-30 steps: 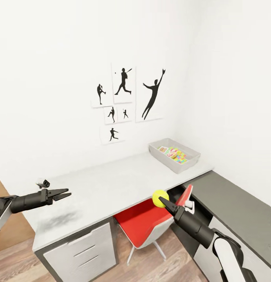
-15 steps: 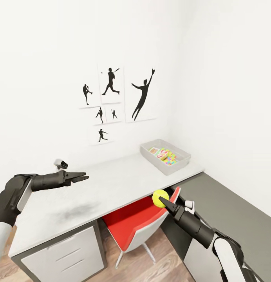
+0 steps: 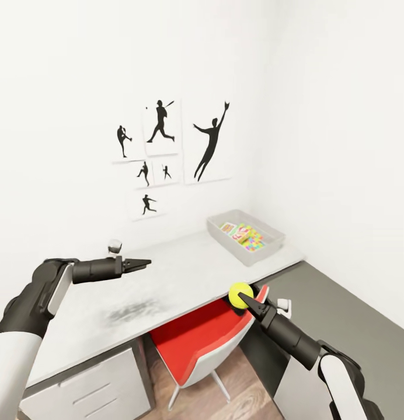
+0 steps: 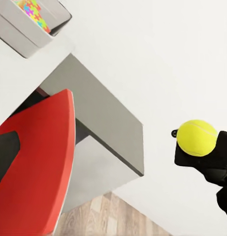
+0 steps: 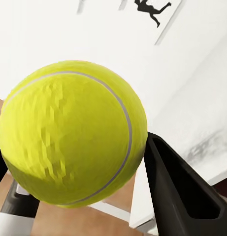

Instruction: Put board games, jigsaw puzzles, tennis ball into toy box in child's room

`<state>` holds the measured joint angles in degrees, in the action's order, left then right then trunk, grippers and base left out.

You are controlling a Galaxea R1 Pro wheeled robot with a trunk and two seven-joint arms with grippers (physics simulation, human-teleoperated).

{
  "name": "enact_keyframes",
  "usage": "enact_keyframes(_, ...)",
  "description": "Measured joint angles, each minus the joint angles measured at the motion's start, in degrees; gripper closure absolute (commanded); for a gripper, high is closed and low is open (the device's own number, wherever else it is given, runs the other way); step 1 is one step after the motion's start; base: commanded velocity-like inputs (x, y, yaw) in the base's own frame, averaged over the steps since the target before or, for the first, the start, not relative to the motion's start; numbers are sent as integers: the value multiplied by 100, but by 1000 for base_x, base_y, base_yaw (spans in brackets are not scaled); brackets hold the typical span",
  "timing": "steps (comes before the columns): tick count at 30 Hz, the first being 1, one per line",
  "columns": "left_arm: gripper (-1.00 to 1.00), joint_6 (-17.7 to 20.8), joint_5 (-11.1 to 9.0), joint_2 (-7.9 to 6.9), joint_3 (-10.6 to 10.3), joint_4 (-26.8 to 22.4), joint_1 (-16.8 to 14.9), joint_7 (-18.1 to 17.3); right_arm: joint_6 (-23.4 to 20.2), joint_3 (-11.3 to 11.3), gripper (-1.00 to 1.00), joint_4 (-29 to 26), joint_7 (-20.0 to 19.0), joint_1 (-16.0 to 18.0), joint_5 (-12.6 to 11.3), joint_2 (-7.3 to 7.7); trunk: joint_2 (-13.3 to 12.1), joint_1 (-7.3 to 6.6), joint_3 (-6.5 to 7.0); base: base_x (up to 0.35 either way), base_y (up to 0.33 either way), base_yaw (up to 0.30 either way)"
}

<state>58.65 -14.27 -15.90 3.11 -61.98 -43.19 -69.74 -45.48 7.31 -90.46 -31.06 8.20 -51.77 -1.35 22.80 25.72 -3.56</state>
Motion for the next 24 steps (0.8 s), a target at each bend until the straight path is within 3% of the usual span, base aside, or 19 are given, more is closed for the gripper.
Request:
enact_keyframes(13, -100, -27, 1, 0, 32, -7, 61, 14, 28, 2, 100, -4, 2, -95, 22, 0, -1, 1, 0, 138, -75, 0)
enact_keyframes(24, -100, -37, -6, -9, 39, -7, 61, -20, 21, 140, 100, -4, 7, -97, 8, -7, -1, 3, 0, 16, -12, 0)
